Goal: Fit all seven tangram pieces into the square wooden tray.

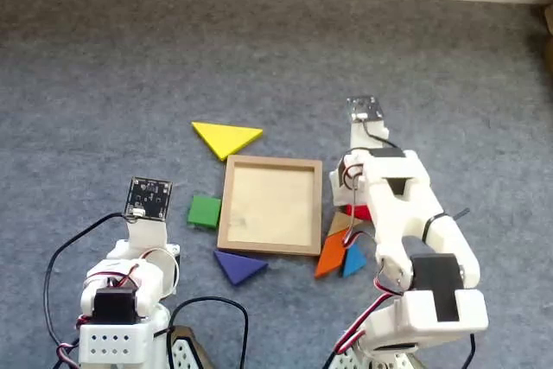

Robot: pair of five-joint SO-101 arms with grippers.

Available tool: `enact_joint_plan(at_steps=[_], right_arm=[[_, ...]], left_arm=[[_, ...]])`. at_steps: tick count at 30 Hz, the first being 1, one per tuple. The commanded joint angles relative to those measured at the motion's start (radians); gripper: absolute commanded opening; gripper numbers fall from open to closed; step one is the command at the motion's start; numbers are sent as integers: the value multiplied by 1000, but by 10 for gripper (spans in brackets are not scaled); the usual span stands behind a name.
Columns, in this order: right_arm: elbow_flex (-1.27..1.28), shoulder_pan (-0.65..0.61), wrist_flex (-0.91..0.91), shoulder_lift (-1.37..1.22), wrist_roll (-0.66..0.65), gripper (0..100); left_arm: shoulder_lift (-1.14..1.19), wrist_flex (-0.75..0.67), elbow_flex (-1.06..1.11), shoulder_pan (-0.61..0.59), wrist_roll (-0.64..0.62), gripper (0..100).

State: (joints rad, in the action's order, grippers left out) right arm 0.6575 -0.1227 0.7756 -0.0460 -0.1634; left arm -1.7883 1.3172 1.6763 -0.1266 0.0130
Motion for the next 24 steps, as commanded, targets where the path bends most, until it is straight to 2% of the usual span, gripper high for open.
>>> enact_joint_plan(at_steps=[1,5,11,20,24], right_arm=[[-61,19,74,-13,-75,350],[-61,1,128,-16,-107,341],[-116,90,68,-21,-106,221],[-213,291,42,-15,-106,220],[-260,294,159,-12,-106,221]], left_arm=[[-30,9,19,-8,3,7],[-30,9,19,-8,3,7],[-30,9,19,-8,3,7],[-30,9,19,-8,3,7],[-30,9,19,-8,3,7]])
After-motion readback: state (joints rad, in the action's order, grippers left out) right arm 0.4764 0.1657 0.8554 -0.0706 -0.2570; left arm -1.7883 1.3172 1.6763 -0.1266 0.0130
